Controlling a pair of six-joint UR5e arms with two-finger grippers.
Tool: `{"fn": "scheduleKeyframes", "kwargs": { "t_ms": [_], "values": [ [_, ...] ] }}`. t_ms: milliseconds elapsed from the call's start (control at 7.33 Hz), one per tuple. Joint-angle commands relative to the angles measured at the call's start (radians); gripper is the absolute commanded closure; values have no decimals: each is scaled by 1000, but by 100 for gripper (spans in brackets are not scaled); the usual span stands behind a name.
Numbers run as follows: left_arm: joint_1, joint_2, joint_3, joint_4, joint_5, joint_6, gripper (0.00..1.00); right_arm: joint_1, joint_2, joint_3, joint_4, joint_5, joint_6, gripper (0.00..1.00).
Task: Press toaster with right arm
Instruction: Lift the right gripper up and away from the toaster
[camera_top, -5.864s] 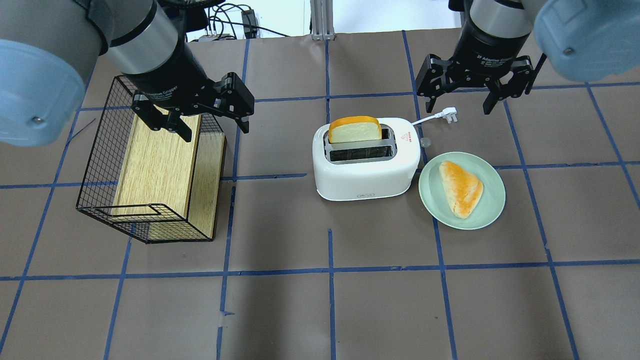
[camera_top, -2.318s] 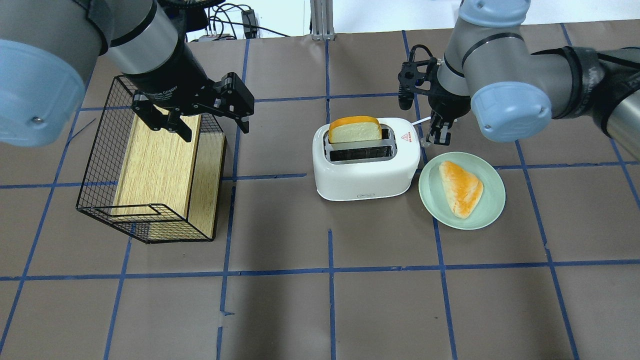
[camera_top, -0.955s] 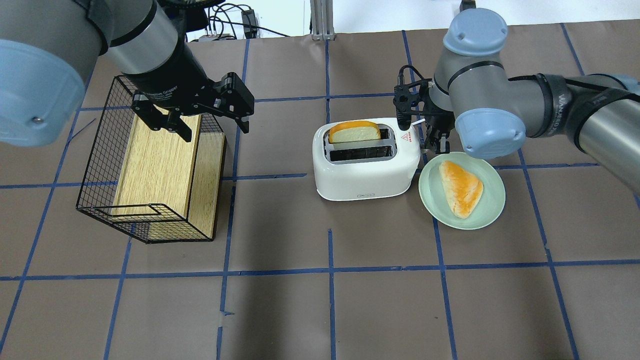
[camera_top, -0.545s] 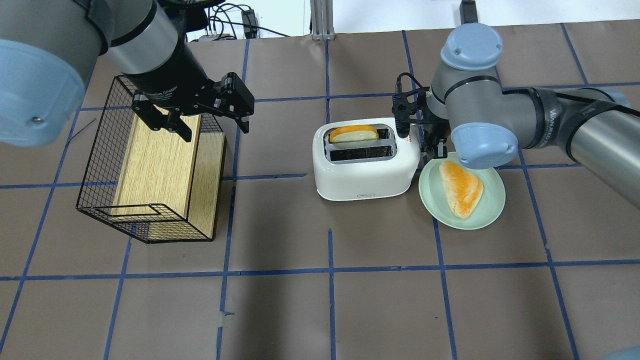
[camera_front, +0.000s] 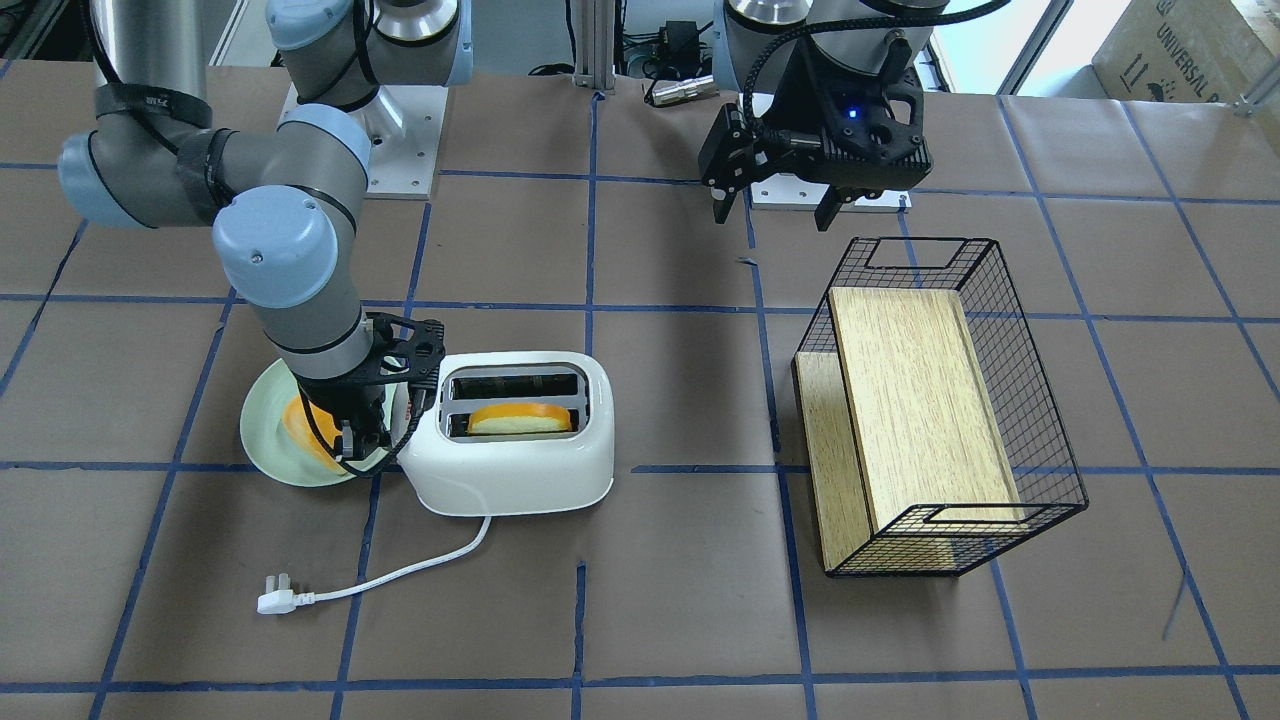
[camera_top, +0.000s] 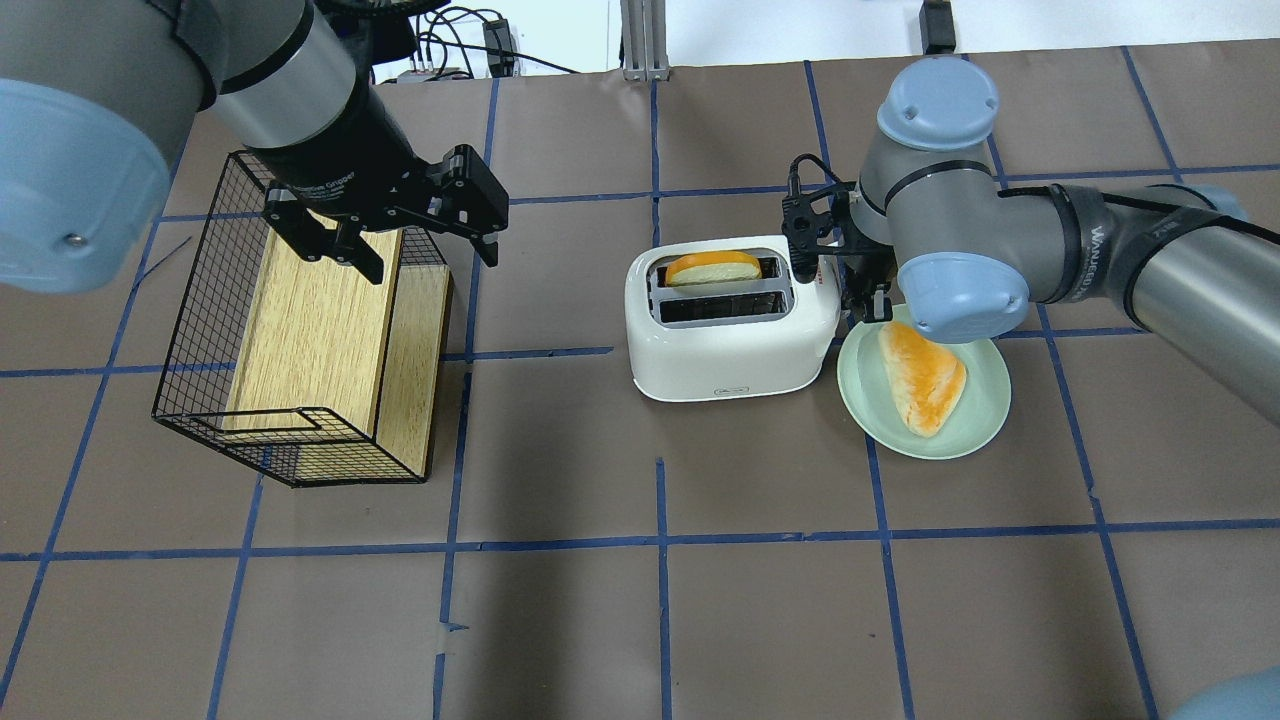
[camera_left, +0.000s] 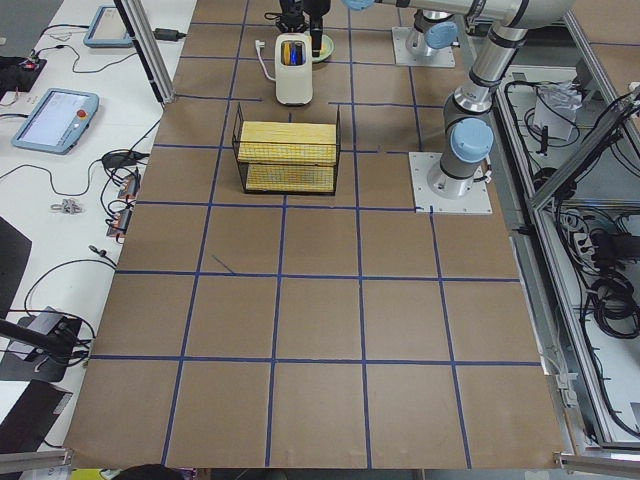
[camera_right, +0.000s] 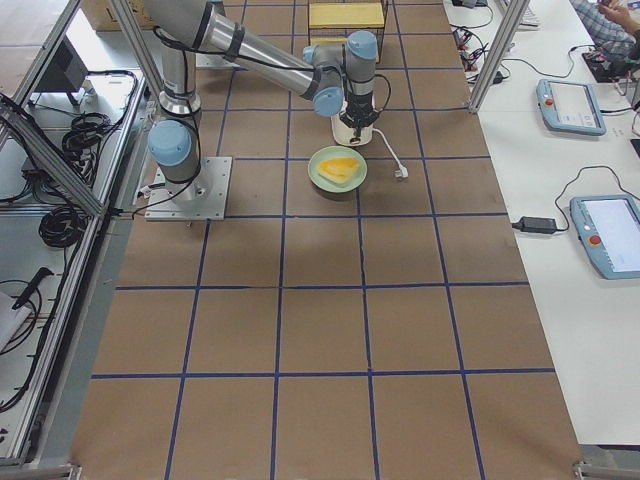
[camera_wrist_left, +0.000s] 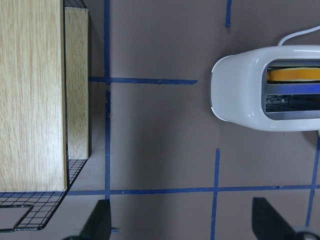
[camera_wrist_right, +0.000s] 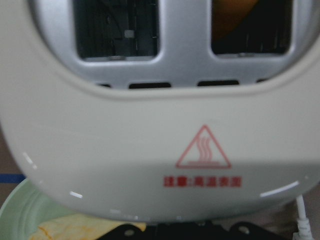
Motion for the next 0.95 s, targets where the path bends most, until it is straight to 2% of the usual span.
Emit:
{"fn": "scheduleKeyframes", "kwargs": {
  "t_ms": [0,545,818],
  "values": [
    [0,0,0,0,0,0,0,-1,1,0,-1,-1,0,96],
    [0,0,0,0,0,0,0,0,-51,-39,22,3,18,96],
    [0,0,0,0,0,0,0,0,-129,-72,136,3,32,96]
  ]
}}
